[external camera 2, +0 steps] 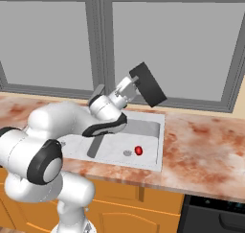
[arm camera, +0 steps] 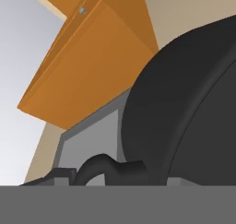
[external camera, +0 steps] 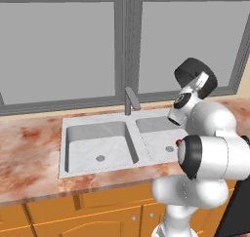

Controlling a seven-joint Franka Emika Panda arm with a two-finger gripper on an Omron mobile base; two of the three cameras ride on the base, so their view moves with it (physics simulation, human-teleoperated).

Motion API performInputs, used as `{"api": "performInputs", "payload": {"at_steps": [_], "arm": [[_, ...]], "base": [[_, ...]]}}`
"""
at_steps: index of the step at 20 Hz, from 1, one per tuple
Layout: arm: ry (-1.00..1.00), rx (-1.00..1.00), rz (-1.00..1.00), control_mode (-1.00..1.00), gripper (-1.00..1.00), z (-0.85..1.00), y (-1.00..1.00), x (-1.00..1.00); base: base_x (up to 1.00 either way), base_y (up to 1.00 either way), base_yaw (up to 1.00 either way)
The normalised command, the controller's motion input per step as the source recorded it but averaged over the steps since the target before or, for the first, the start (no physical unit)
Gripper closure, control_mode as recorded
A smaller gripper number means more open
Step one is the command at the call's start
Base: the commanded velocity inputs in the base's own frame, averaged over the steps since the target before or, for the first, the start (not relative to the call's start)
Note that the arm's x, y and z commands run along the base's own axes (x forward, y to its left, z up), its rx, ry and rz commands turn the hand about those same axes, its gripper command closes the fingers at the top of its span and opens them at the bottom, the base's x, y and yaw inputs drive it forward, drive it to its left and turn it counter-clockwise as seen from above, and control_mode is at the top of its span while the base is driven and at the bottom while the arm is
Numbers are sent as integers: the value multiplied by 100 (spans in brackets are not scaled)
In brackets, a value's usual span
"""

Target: Dump the tomato from the pot into the sink. Then turn on the water and wash the tomato. Then turn off the water and put the tomato back in the pot.

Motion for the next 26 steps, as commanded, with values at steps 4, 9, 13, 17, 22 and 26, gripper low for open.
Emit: {"api": "performInputs", "payload": {"at_steps": [4,9,13,17,22,26], "arm": [[0,-3,0,-100,100,0,0,1],[0,1,-7,-100,100,1,-13,-7],[1,12,-5,-100,100,2,-33,-7],[0,13,-1,-100,100,1,-23,0],[-10,15,-4,-100,100,0,-1,0],[-11,21,-11,-100,100,2,0,0]], "base": [[0,0,0],[0,0,0],[0,0,0],[0,0,0],[0,0,0],[0,0,0]]}}
